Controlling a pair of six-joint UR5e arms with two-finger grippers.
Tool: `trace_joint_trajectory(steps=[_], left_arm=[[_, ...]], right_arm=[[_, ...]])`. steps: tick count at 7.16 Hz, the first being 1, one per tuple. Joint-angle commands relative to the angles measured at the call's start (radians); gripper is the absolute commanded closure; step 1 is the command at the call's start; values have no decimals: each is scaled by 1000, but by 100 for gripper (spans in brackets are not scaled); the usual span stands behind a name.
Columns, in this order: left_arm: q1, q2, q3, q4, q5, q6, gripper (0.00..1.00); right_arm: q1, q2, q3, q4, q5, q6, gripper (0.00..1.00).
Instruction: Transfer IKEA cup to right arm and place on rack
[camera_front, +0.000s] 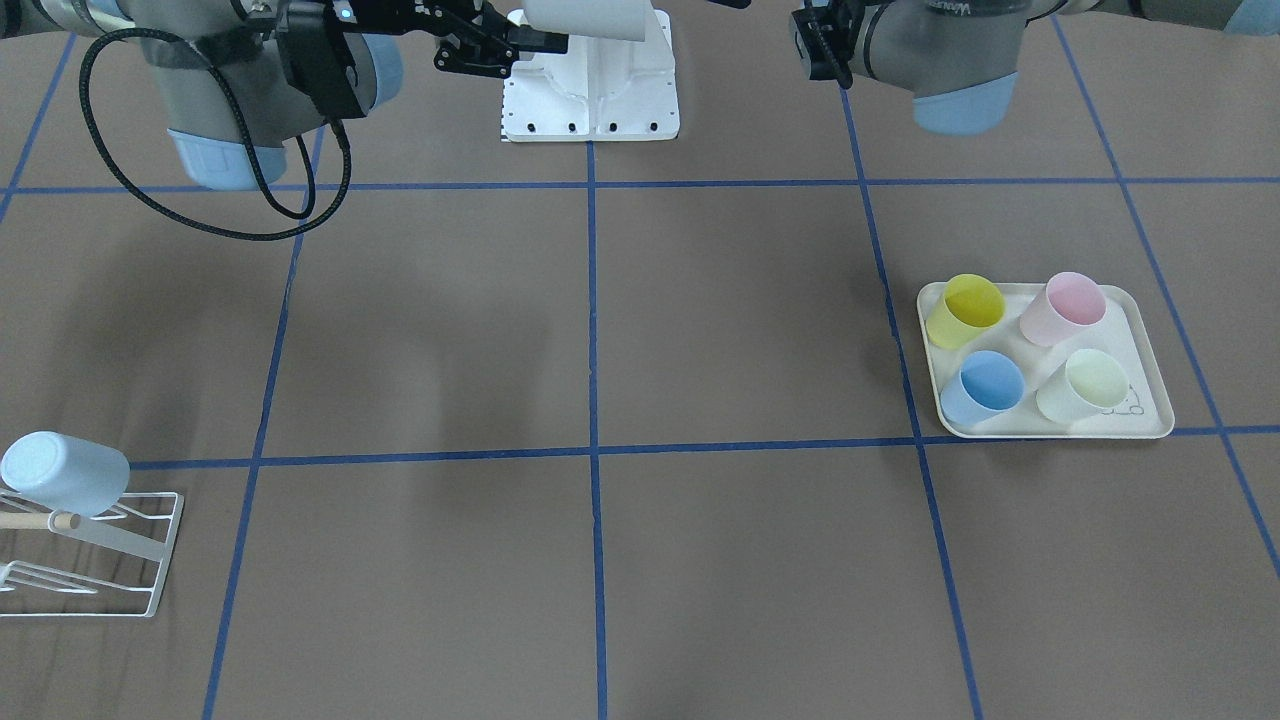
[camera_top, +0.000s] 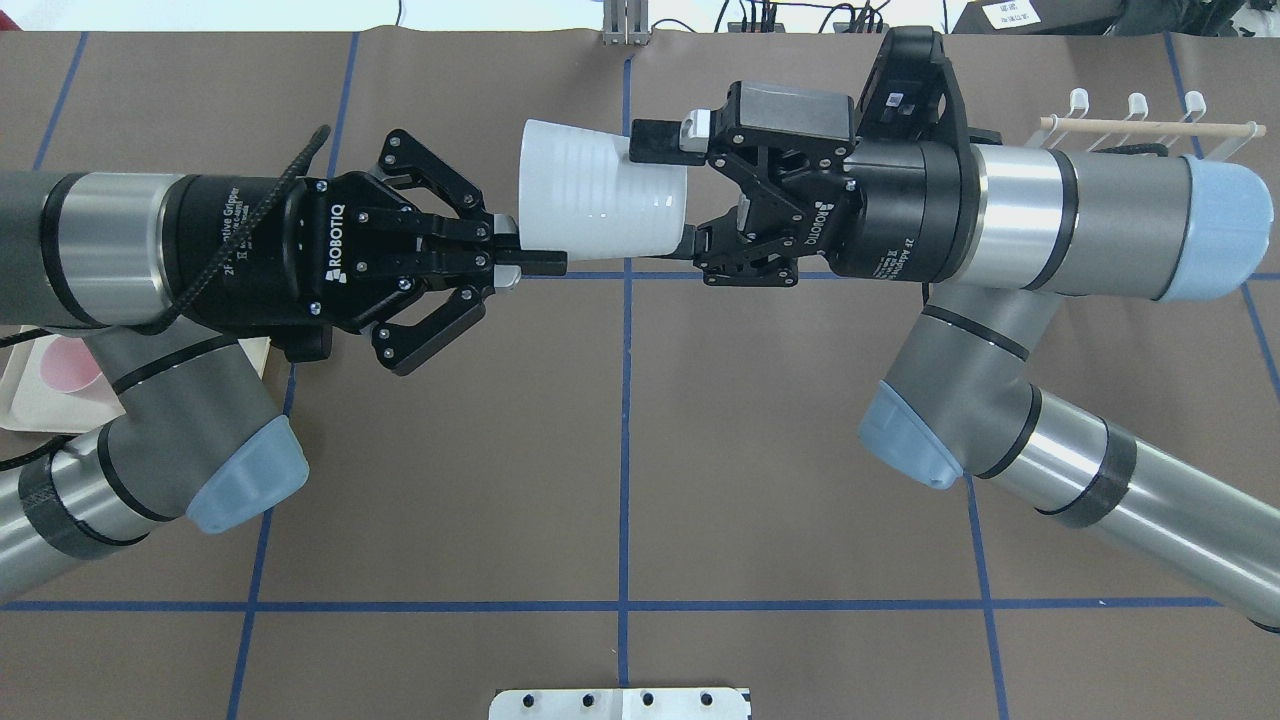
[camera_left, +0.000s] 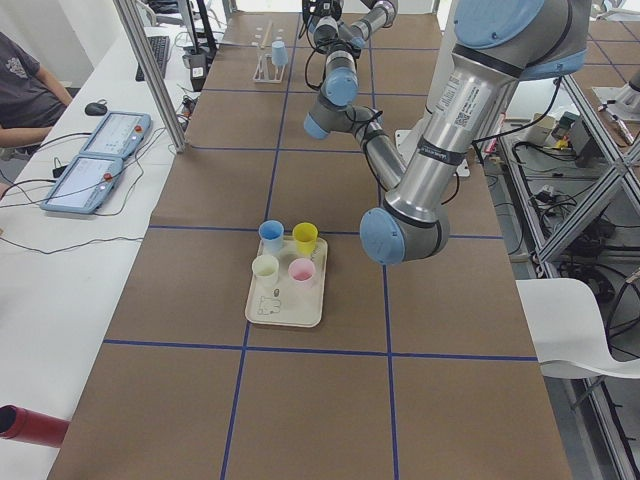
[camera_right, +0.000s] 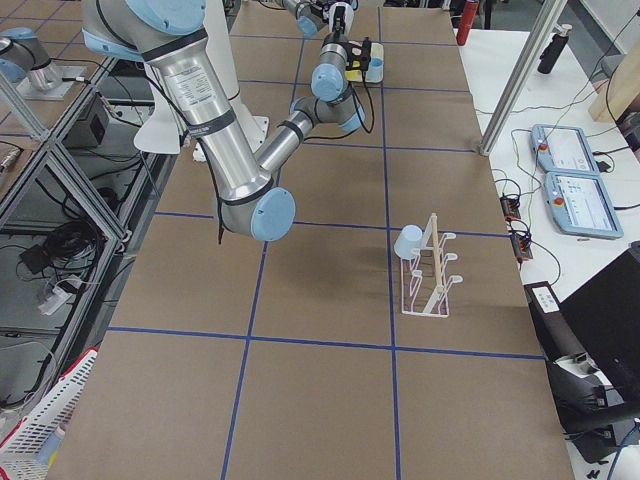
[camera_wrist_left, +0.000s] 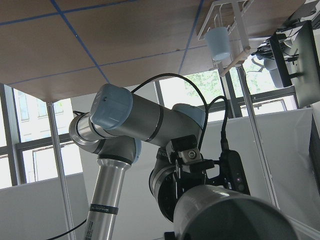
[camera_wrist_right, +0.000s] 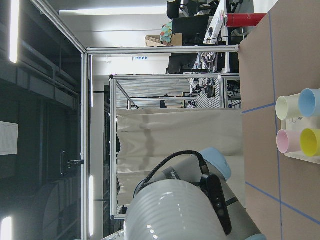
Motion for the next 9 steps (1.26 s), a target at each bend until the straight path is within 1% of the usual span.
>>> trace_joint_trajectory(steps=[1,2,3,4,5,7,8,9], left_arm=[[1,0,2,-2,0,3,100],[1,0,2,-2,0,3,96],[1,1,2,-3,-1,6,73],[1,0,0,1,-1,1,1],[1,10,-14,-3,-4,7,0],[-42,30,-23,-2,-14,41,0],[-77,94,-26,-3,-65,129,0],[-99,119,-23,6,-98,209,0]], right_arm=[[-1,0,-2,13,-3,0,33],[-1,0,-2,16,-3,0,50],[-1,0,-2,16,-3,0,69],[-1,0,-8,16,-3,0,81],[-1,0,-6,18,-3,0,84],[10,-4,-3,36,-8,-5,84],[42,-17,-5,35,-6,-21,84],[115,-55,-17,18,14,-32,84]])
